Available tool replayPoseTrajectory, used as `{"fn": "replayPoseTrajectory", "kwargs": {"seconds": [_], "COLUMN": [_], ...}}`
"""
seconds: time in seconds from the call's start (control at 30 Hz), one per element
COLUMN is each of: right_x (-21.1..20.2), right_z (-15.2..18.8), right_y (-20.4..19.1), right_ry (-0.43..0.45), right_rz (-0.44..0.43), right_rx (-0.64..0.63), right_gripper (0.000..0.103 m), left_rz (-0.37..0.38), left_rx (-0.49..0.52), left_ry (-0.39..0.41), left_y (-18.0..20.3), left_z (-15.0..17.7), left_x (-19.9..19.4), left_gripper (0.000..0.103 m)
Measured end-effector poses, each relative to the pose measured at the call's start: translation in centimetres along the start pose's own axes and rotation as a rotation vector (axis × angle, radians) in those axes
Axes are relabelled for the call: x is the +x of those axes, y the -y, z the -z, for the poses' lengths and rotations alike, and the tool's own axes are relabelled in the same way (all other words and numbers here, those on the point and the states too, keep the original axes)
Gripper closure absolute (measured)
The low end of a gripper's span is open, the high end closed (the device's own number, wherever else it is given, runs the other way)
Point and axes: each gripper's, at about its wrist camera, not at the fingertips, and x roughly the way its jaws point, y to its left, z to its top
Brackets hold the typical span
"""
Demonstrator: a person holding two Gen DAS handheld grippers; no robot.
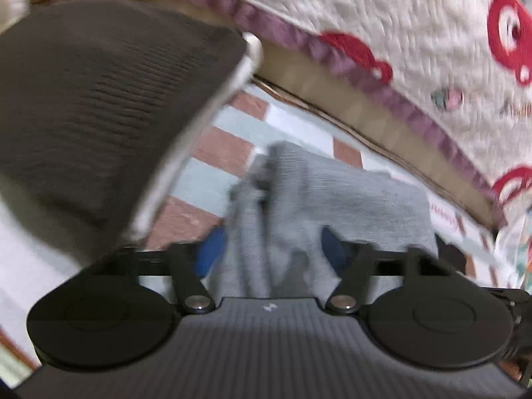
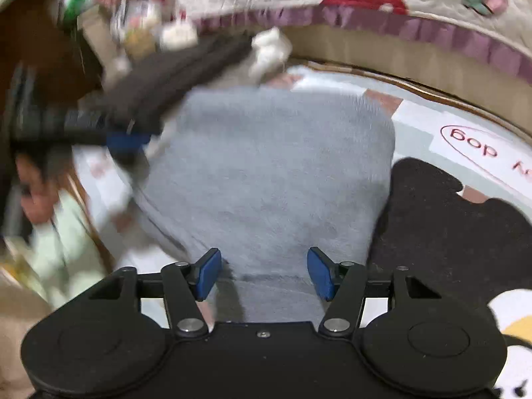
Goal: Fold clothes
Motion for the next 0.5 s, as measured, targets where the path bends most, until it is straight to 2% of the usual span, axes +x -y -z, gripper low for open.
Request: {"fn": "replayPoseTrajectory", "kwargs": {"seconds": [0.07, 0.13, 0.23, 0.3, 0.5], "right_x": [-0.4, 0.4, 1.9, 3.2, 5.9], "right_z": [-0.9, -1.5, -1.9, -1.4, -0.5], "right_y": [1.8, 4.0, 7.1, 8.4, 10.4], "right_ry": [0.036, 0.042, 0.03, 0.026, 0.038], "right_rz": [-0.005, 0.009, 0.028, 0.001, -0.108], "right_rx": [0.073, 0.17, 0.301, 0.372, 0.488], "right_gripper": [0.034, 0.033, 0.033, 0.03, 0.02], "left_rz": [0.038, 0.037, -0.054, -0.079, 0.009], "left_rx": [-0.058, -0.086, -0.032, -0.036, -0.233], "left_ry": [-0.01, -0.045, -0.087, -0.11, -0.161], "left_y": [-1.0, -1.3, -0.5, -0.6, -3.4], "left_z": [0.4, 0.9, 1.6, 2.1, 3.2], "left_x": [-0.6, 0.0, 1.4, 2.5, 4.6], "left_gripper": [0.034, 0.034, 0.031, 0.028, 0.021]}}
